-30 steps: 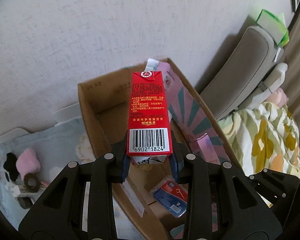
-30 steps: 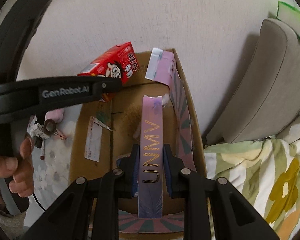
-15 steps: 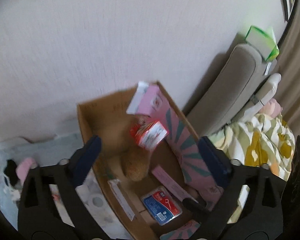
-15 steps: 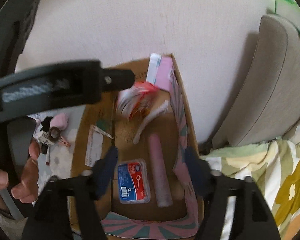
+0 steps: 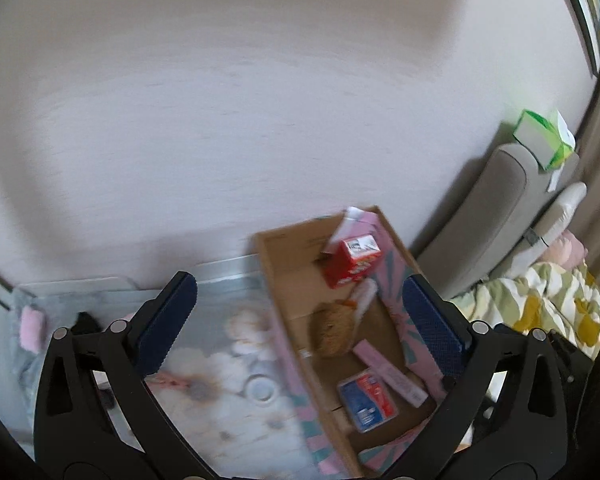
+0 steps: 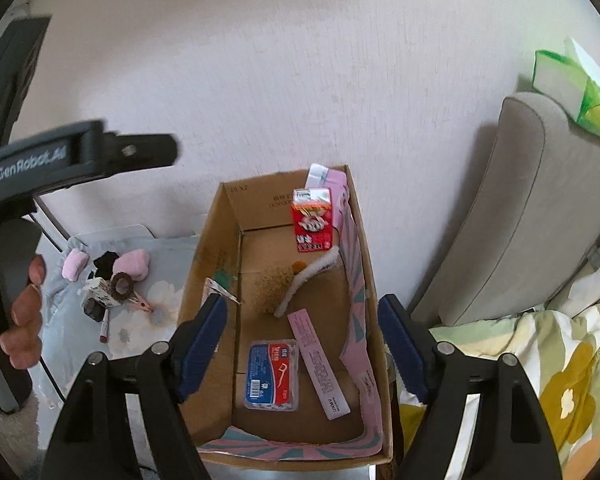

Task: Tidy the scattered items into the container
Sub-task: 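Lift the carton and tube into the cardboard box and open both grippers, then return both grippers to the remaining items on the blanket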

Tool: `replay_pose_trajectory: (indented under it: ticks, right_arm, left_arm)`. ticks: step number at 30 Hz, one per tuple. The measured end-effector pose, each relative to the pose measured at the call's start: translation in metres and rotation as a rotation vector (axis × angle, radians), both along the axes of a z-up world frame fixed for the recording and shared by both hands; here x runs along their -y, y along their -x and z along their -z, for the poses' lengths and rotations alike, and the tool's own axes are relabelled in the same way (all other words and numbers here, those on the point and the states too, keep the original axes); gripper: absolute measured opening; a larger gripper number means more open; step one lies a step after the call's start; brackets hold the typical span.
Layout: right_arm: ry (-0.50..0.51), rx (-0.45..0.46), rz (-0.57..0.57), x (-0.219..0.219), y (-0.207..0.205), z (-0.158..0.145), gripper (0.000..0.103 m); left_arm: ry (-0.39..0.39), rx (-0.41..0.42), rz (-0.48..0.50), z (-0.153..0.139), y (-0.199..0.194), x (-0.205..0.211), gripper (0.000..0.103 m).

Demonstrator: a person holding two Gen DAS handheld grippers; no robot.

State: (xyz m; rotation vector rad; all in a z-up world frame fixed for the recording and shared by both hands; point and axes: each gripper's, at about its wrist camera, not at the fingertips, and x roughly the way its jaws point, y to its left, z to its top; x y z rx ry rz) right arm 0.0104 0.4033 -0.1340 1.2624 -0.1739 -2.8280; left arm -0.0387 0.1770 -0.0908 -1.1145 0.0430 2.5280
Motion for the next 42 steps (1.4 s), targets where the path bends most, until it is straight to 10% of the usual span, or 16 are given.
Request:
replay_pose_trajectory:
  ticks: [9, 22, 33, 42]
  right_arm:
    - [-0.006, -0.057, -0.024, 0.028, -0.01, -0.025, 0.074]
    - [-0.013, -0.082, -0.159, 0.102, 0.005, -0.041, 0.074]
    - [-0.043, -0.023, -0.31, 0.176, 0.032, -0.025, 0.074]
    - [-0.096, 0.072, -0.409, 0.234, 0.059, 0.013, 0.074]
  left_arm:
    - [-0.045, 0.006, -0.115, -0.022, -0.017, 0.092, 0.103]
    - [0.097, -0.076, -0.428, -0.058, -0.042, 0.257, 0.103]
    - [0.143, -0.049, -0.538, -0.031, -0.052, 0.336, 0.103]
    - [0.104, 0.006, -0.423, 0.029, -0.028, 0.351, 0.103]
